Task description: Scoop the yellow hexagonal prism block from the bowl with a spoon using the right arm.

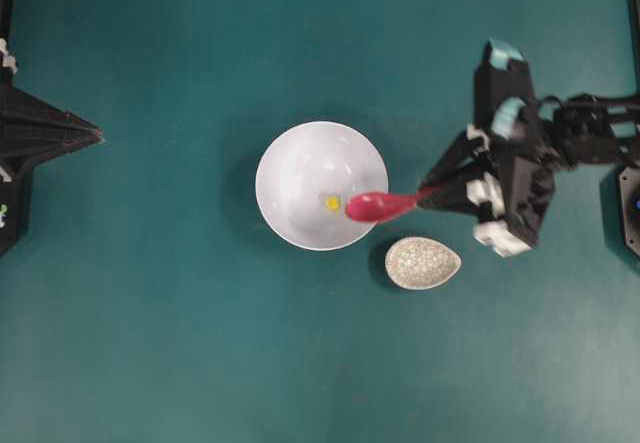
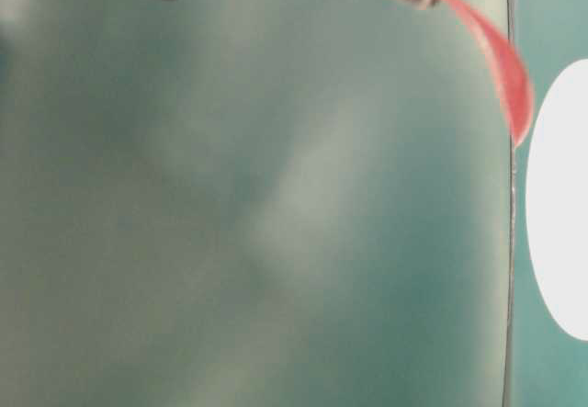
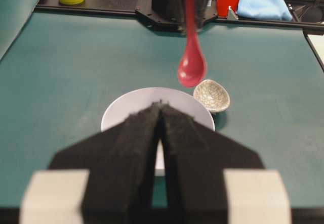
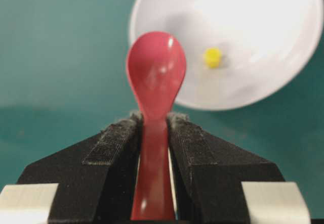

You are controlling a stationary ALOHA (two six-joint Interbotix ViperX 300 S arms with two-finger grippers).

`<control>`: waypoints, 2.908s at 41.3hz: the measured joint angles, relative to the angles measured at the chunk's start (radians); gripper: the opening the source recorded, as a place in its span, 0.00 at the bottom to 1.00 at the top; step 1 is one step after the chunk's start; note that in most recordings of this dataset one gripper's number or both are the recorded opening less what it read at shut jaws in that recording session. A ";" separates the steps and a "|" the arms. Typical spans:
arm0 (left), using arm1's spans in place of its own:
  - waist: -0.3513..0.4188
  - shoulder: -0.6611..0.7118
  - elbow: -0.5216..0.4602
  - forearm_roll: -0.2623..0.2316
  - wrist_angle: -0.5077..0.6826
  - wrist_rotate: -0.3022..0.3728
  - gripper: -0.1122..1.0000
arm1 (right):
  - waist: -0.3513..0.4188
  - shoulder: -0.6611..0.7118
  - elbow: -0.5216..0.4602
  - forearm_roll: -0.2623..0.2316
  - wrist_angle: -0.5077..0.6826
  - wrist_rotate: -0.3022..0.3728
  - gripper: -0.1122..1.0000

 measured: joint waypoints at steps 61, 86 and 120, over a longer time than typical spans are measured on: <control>0.000 0.000 0.000 0.000 0.000 0.002 0.10 | -0.055 0.373 -0.460 -0.301 0.629 0.261 0.33; 0.000 0.000 0.000 0.000 0.000 0.002 0.10 | -0.054 0.440 -0.483 -0.302 0.634 0.259 0.33; 0.000 0.000 0.000 0.000 0.000 0.002 0.10 | -0.055 0.503 -0.492 -0.302 0.578 0.262 0.33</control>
